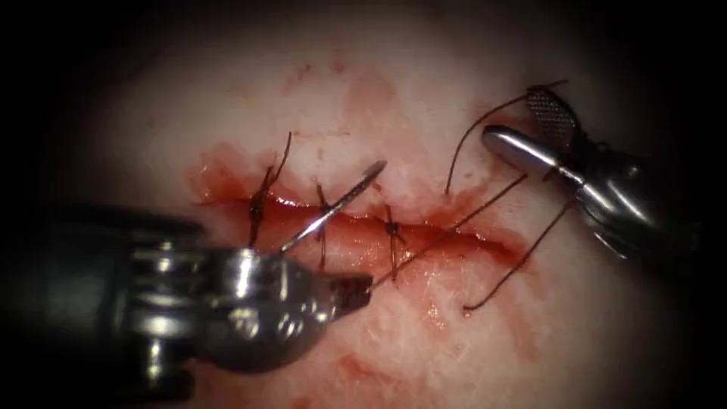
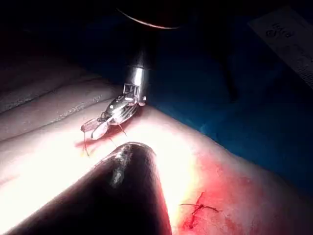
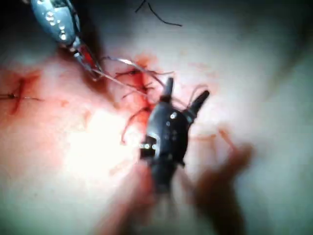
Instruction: Wound Closure
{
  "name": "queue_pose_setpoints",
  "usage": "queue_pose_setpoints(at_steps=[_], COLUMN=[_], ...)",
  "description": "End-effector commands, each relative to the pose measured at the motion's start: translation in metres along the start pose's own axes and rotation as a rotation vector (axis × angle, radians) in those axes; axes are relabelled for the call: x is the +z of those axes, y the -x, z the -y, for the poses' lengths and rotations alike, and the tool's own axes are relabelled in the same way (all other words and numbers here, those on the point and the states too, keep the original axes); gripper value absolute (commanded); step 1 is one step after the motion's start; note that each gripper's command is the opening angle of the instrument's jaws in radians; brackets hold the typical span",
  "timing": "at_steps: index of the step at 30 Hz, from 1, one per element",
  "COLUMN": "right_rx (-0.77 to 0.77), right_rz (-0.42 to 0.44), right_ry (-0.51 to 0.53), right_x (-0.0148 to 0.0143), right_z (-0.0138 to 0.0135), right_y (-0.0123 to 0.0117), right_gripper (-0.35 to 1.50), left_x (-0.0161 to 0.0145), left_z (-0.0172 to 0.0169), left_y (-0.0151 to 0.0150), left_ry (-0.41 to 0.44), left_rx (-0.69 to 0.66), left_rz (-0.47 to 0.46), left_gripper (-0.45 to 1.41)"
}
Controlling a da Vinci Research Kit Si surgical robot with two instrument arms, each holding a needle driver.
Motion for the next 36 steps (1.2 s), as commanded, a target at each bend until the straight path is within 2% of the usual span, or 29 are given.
queue_pose_setpoints(at_steps=[1,5,6,7,8,9,15,19,22,28,36], right_rx=[0.007,0.009,0.008,0.007,0.003,0.000,-0.017,-0.063,-0.105,-0.196,-0.228], right_rz=[-0.005,-0.010,-0.010,-0.008,0.007,0.019,0.047,0.049,0.049,0.054,0.093], right_ry=[-0.004,0.003,0.001,-0.010,-0.013,-0.018,-0.020,-0.029,-0.032,-0.043,-0.077], right_x=[0.0011,0.0022,0.0023,0.0024,0.0025,0.0025,0.0026,0.0017,0.0009,-0.0009,-0.0033], right_z=[0.0005,0.0008,0.0007,0.0007,0.0006,0.0006,0.0005,0.0012,0.0024,0.0047,0.0058], right_y=[0.0004,0.0004,0.0004,0.0005,0.0006,0.0008,0.0016,0.0016,0.0018,0.0022,0.0048], right_gripper=[0.71,0.66,0.49,0.24,-0.25,-0.35,-0.35,-0.35,-0.35,-0.35,-0.35], left_x=[0.0007,0.0008,0.0008,0.0008,0.0009,0.0009,0.0009,0.0008,0.0007,0.0011,0.0047], left_z=[0.0000,0.0003,0.0003,0.0004,0.0004,0.0005,0.0016,0.0038,0.0068,0.0150,0.0248], left_y=[-0.0002,0.0001,0.0001,0.0002,0.0002,0.0003,0.0010,0.0019,0.0028,0.0047,0.0068], left_ry=[0.000,0.001,0.001,0.001,0.001,0.002,0.000,-0.003,-0.008,-0.031,-0.035], left_rx=[0.000,0.001,0.001,0.001,0.001,0.001,-0.003,-0.014,-0.031,-0.092,-0.148], left_rz=[-0.001,-0.002,-0.002,-0.002,-0.002,-0.002,-0.006,-0.007,-0.012,-0.023,-0.006], left_gripper=[-0.45,-0.45,-0.45,-0.45,-0.45,-0.45,-0.45,-0.45,-0.45,-0.45,-0.45])
